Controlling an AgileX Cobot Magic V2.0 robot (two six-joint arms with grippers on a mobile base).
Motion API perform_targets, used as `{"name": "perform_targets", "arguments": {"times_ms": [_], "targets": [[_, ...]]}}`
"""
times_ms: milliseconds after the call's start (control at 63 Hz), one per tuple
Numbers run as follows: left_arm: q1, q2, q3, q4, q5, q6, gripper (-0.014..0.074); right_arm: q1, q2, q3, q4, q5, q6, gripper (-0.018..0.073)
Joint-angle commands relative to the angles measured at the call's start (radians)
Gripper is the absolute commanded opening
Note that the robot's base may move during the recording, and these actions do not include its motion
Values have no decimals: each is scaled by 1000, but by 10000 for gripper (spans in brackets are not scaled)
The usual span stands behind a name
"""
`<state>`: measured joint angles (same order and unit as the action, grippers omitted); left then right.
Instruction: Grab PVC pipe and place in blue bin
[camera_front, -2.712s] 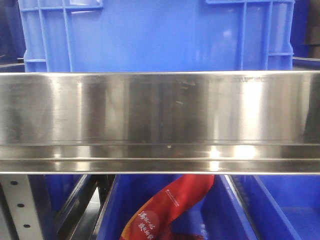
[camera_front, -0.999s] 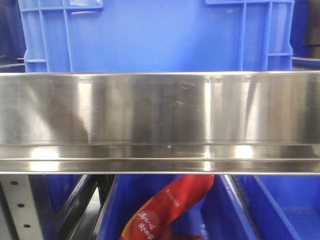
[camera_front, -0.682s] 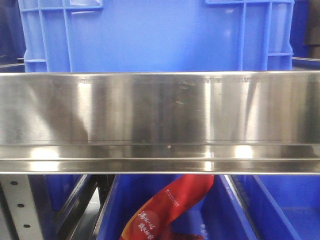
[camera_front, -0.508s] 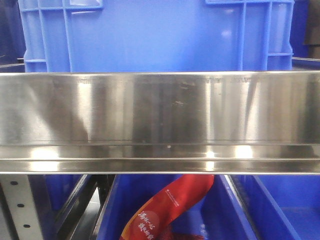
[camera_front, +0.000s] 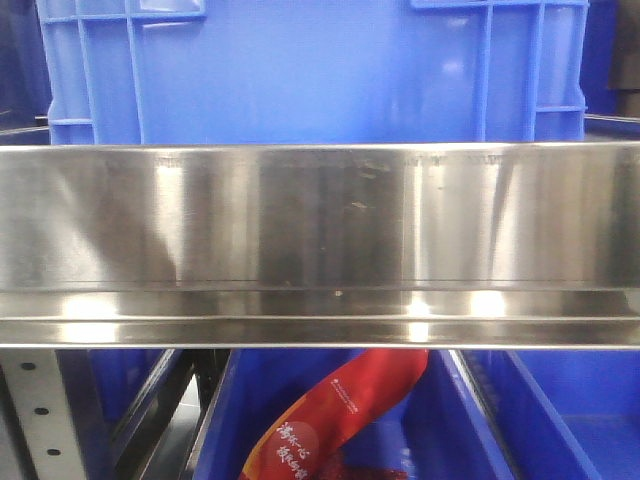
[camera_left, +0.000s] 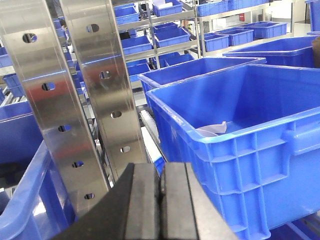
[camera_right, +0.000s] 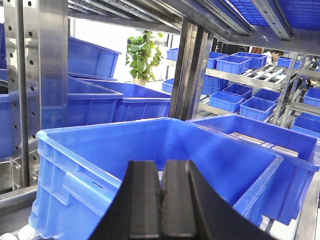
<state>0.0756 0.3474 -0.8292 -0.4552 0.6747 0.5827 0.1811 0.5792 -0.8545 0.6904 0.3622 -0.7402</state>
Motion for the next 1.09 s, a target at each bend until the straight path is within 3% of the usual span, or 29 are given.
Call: {"name": "perform_targets", "arguments": {"times_ms": [0,143,333,603,714,888,1079], "targets": [[2,-5,2,-3,-18,-8,-111,0,-6,0,-7,-14,-1,-163],[2,-5,2,90,-18,-8,-111,0,-6,0,-7,-14,-1,-163],[2,-13,16,134,-34,-8,-111,0,-6,0,-7,-14,-1,-163],[2,-117,274,152,-490,-8,-111,0,-6,0,-7,-14,-1,-163],[2,-151,362,171,-604,-8,-111,0,-6,0,-7,-14,-1,-163],[2,-167,447,201,-662,-20,-111,0,-6,0,-7,-14,-1,-163],[2,-190,507,299,-664,-213,-111,0,-6,0,-7,-14,-1,-163]]}}
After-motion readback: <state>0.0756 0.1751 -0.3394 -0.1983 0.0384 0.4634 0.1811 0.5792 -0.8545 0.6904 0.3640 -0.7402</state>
